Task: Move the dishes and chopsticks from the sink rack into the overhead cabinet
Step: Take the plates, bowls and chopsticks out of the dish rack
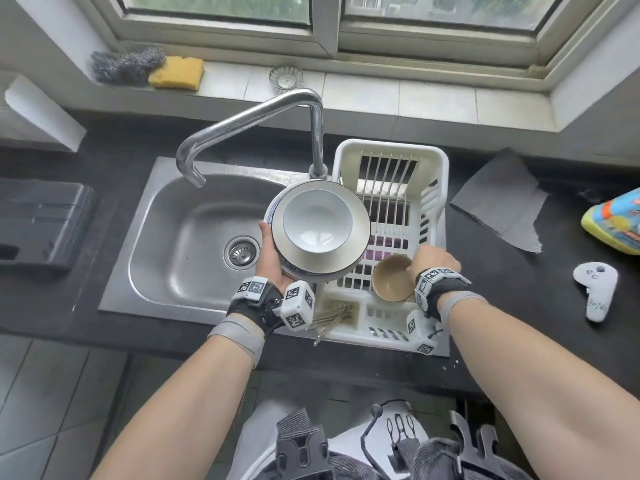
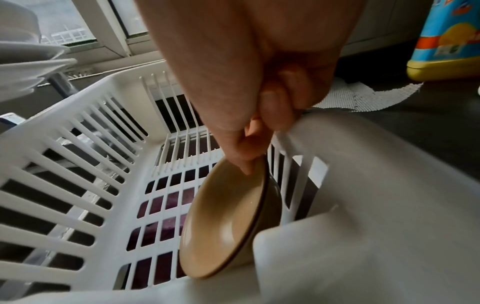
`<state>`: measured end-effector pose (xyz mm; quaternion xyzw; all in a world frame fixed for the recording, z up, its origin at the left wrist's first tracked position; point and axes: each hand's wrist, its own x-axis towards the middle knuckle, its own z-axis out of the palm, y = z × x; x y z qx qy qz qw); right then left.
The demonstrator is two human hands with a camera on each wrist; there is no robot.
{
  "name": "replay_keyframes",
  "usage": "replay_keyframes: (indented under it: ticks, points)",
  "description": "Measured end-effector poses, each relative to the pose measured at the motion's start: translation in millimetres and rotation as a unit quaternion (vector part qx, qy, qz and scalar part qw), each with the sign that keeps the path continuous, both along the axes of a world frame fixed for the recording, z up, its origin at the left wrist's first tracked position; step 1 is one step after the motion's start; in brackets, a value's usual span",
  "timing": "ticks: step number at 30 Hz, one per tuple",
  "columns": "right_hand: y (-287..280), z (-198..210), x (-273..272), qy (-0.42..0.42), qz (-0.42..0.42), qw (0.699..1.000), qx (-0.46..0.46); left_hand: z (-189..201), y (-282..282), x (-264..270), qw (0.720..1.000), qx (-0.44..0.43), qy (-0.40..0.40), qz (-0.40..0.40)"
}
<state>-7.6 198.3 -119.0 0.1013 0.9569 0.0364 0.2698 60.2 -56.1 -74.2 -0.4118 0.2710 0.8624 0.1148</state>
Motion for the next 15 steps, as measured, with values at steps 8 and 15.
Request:
replay_keyframes:
  ticks: [8, 15]
  points:
    - [-0.1, 42.3, -22.6, 0.112, -0.101, 0.980, -0.133, 0.9, -2.8, 3.4, 0.998, -0.062, 0.007, -0.005]
    - [-14.0, 105.0, -30.0, 0.204, -0.088, 0.927, -0.302, 9.1, -5.8, 7.2, 0.998, -0.048, 0.010, -0.032]
